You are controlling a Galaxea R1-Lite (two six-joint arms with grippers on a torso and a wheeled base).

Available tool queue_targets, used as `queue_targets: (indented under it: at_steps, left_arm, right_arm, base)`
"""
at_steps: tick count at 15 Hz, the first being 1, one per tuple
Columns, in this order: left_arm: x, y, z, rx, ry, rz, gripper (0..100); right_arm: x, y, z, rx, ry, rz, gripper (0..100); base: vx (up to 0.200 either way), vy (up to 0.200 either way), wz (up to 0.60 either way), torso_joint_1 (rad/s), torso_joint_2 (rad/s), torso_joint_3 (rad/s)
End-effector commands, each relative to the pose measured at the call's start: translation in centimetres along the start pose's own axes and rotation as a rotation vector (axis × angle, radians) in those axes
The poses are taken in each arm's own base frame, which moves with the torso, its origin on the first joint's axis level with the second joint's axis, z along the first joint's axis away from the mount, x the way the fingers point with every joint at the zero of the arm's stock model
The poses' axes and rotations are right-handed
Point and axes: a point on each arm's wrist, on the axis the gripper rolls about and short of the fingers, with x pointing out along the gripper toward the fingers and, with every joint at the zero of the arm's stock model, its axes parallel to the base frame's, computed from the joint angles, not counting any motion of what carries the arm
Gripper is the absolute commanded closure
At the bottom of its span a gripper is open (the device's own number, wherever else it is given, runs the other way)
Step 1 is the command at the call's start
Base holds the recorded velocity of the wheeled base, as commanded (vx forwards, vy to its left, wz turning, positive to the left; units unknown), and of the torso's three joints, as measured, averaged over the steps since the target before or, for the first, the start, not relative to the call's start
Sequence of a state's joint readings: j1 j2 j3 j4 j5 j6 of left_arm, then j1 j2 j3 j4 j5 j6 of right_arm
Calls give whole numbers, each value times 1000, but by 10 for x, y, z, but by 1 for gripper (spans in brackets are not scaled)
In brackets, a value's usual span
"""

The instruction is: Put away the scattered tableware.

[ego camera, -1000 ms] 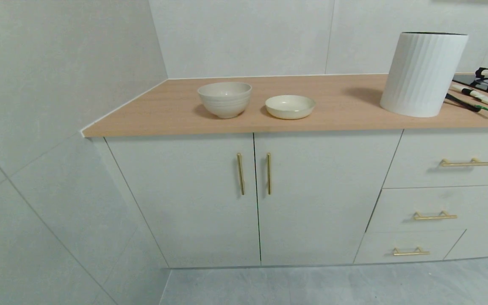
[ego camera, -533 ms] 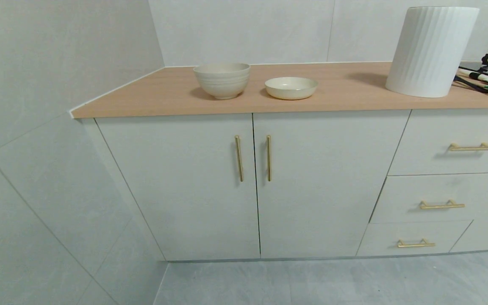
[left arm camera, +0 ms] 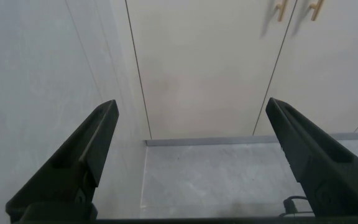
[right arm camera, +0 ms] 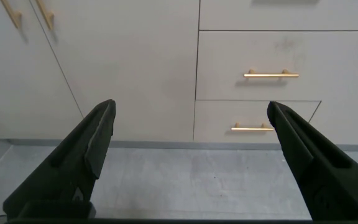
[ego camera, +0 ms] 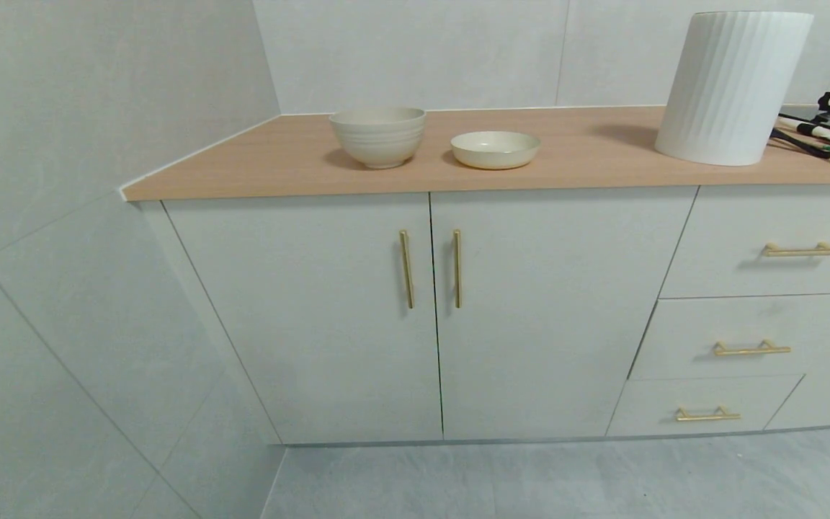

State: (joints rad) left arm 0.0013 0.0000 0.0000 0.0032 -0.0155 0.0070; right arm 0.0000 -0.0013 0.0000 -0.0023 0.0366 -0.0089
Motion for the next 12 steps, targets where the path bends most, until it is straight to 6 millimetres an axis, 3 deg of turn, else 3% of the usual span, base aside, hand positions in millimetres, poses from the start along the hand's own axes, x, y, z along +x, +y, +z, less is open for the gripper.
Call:
queue_targets:
  at_steps: [1,3,12]
  left_arm:
    - [0,0,0,-1,1,0,0]
    - [0,0,0,-1,1,0,0]
    - [0,0,0,1,1,0,0]
  right_arm:
    - [0,0,0,0,1,0,0]
    - [0,0,0,0,1,0,0]
    - [0,0,0,0,1,0,0]
  base:
    - [0,200,0,-2,7,-2]
    - [0,200,0,-2,7,0]
    - [0,0,0,0,0,0]
